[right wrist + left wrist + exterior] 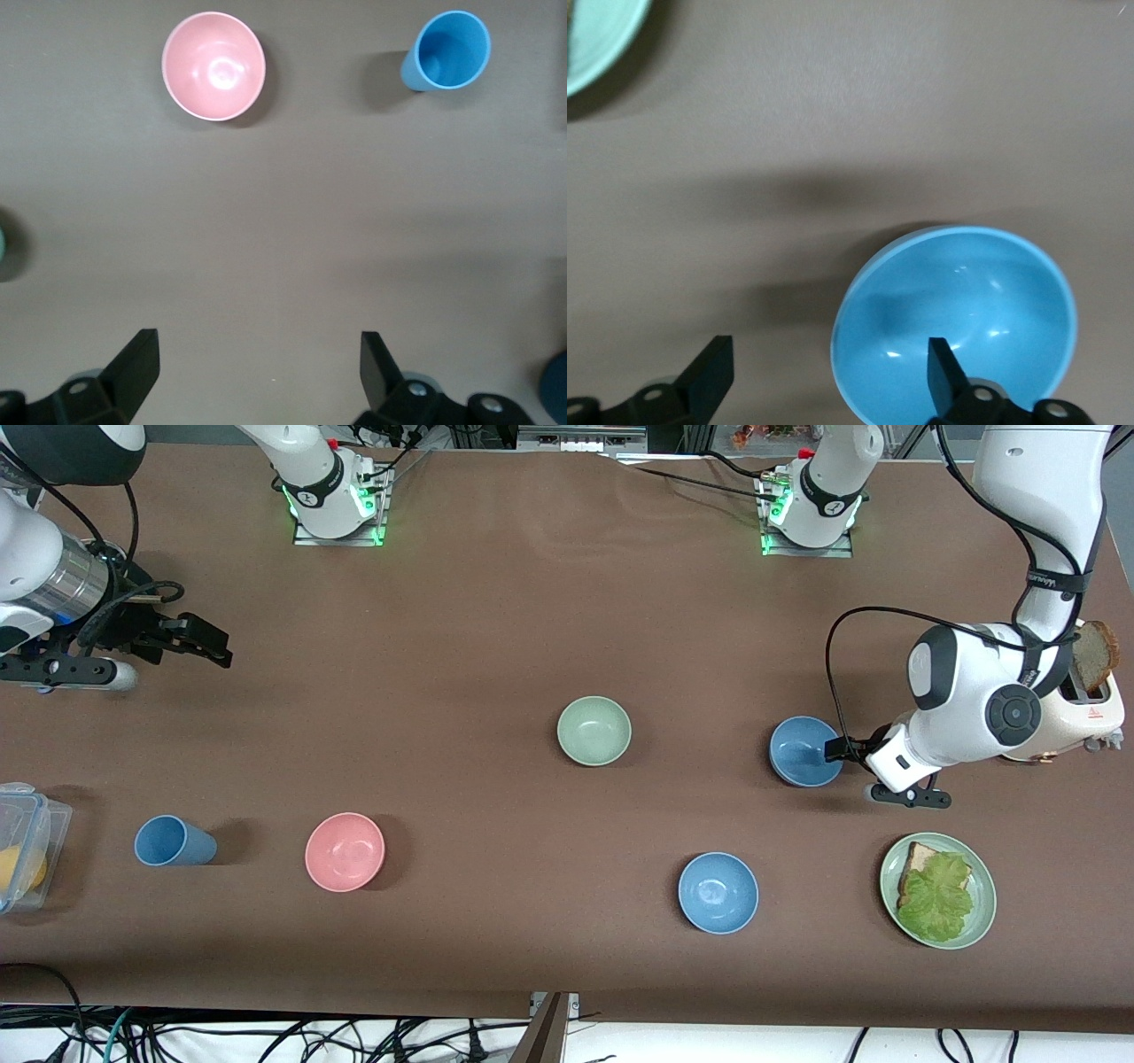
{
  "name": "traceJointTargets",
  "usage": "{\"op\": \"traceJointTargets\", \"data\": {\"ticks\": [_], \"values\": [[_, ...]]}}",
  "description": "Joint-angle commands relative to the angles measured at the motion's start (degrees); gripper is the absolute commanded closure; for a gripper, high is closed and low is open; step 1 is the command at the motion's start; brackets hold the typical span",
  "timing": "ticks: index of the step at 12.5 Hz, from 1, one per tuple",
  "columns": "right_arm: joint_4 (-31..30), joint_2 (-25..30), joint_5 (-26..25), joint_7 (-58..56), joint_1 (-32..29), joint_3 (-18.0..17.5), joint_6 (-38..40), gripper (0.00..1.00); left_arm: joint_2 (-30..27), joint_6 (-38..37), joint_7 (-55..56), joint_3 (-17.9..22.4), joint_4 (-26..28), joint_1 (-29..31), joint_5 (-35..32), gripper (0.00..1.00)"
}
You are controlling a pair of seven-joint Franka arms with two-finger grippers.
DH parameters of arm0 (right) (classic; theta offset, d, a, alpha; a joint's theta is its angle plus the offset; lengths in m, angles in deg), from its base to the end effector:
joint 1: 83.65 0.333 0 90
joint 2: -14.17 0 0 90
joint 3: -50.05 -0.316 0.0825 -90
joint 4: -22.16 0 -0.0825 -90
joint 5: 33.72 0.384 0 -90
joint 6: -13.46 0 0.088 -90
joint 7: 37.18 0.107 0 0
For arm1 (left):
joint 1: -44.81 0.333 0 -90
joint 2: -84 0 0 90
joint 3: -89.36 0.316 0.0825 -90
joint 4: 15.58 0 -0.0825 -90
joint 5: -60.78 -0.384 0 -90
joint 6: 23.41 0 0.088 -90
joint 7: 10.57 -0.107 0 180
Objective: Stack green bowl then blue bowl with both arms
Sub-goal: 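Reach the left gripper down and grip the blue bowl's rim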
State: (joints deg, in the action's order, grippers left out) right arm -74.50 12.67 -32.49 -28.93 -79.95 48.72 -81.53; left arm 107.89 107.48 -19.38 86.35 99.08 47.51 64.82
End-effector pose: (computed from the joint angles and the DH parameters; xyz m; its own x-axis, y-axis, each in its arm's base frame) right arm 0.5622 0.0515 0.5622 0.9966 -0.0581 -0.0579 -0.0590 -0.9982 -0.0137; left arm 0.5925 -0.0042 0.2379 0.9862 -0.1107 -0.1228 -0.1004 -0.9911 0.0877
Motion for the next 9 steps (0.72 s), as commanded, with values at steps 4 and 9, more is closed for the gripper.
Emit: {"op": "traceJointTargets", "data": {"ticks": [4, 9], "values": [[0.77, 0.62, -1.05, -0.43, -0.72, -0.43, 2.08, 0.0, -0.17, 7.71, -15.86, -0.24, 6.27, 1.77, 13.26, 0.08], [3.85, -0.97, 0.01, -1.31, -0.81, 1.42, 2.17, 0.0, -0.16, 7.54, -18.88, -0.24, 7.07, 2.39, 14.86, 1.0]]}}
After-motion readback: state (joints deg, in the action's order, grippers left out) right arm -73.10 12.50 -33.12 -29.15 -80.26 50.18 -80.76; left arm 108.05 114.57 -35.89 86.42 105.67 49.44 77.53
